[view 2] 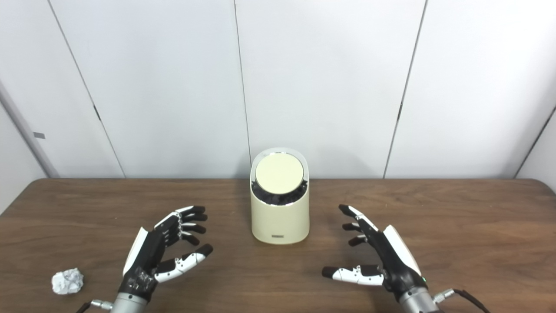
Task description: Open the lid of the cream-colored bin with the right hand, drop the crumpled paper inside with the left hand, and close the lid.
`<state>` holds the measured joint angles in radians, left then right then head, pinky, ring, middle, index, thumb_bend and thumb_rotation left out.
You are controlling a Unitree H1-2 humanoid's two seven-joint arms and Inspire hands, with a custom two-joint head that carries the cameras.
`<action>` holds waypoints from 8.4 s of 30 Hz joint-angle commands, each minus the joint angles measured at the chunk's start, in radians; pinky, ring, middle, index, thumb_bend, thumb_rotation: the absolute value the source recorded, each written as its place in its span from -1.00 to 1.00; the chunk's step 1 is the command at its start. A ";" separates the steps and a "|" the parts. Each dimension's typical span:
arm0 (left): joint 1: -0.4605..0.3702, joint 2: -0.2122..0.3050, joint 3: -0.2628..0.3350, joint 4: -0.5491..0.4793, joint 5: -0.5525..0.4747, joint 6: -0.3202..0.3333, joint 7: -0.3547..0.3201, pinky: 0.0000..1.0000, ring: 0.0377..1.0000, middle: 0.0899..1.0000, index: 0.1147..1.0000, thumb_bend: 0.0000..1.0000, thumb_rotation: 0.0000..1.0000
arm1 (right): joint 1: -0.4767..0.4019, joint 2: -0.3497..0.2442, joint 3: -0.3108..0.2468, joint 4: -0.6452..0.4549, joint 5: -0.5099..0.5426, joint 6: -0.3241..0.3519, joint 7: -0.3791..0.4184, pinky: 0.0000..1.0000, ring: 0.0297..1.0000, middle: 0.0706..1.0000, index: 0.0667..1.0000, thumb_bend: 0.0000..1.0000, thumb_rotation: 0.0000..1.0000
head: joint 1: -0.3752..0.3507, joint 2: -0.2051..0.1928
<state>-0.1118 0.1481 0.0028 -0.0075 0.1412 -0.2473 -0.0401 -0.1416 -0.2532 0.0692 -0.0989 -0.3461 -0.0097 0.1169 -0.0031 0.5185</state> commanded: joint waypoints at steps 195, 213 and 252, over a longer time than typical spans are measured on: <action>-0.017 0.002 -0.003 -0.040 -0.002 -0.018 -0.003 0.09 0.29 0.42 0.49 0.29 -0.64 | -0.328 0.042 -0.024 0.044 -0.085 0.135 -0.139 0.18 0.53 0.82 0.75 0.42 0.07 | 0.008 0.026; -0.020 -0.016 -0.006 -0.048 0.015 -0.016 0.012 0.06 0.25 0.42 0.48 0.30 -0.64 | -0.067 0.018 -0.040 0.022 0.009 0.008 -0.132 0.47 0.69 0.83 0.84 0.65 -0.25 | 0.142 -0.008; 0.045 0.366 0.108 -0.553 0.449 0.534 -0.238 0.06 0.29 0.38 0.38 0.49 -0.93 | -0.097 -0.054 -0.023 -0.033 -0.050 0.072 -0.053 -0.46 0.56 0.86 0.86 1.00 0.36 | 0.551 -0.113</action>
<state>-0.0521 0.4724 0.0988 -0.5157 0.5472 0.2715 -0.2655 -0.1995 -0.3005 0.0499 -0.0955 -0.3892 0.0737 0.0723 0.5446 0.4050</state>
